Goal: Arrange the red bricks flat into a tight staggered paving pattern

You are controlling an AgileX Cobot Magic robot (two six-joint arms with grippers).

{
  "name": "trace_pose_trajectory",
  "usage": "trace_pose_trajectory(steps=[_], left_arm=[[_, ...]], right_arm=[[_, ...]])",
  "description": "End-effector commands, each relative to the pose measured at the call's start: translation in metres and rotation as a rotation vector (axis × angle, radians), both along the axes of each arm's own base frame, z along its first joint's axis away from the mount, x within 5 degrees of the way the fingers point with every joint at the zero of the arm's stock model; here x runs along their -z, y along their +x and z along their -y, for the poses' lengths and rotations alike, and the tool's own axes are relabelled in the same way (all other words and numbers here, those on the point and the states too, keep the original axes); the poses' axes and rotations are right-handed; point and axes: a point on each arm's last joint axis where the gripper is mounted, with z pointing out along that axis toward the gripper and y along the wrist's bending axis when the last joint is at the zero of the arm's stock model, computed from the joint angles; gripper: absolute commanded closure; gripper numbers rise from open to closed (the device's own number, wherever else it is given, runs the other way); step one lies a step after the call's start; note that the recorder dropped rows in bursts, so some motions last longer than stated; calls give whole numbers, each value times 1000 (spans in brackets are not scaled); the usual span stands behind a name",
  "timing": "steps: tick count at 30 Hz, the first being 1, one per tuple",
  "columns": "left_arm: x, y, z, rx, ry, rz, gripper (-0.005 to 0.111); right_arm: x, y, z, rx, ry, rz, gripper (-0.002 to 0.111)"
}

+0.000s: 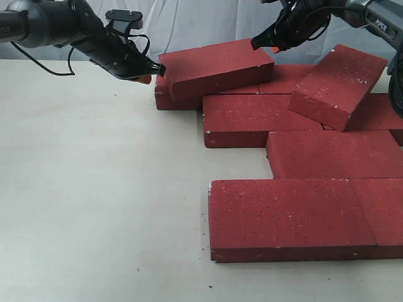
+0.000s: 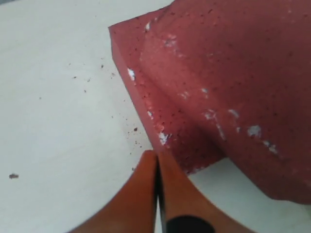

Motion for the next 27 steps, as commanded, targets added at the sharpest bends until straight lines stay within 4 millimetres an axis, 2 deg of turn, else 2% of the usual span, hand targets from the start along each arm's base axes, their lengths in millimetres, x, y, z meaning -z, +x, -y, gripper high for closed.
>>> trace_pose_trajectory(steps=[1, 9, 15, 17, 21, 25, 27], left_arm=[[-8, -1, 15, 30, -15, 35, 107], [-8, -4, 27, 49, -23, 37, 107], [-8, -5, 30, 54, -23, 41, 107], [-8, -5, 30, 57, -17, 43, 107], [-8, -5, 29, 66, 6, 51, 107], [-8, -4, 28, 73, 29, 66, 107], [-8, -4, 28, 73, 29, 66, 107]], right_arm=[[-1, 0, 1, -21, -1, -4, 109], [18, -1, -4, -67, -12, -59, 109], [19, 0, -4, -71, -16, -50, 109], [17, 0, -3, -72, -28, -42, 109], [-1, -2, 0, -75, -61, -12, 109], [-22, 1, 3, -59, -59, 97, 109], [-25, 5, 3, -48, -48, 142, 109]])
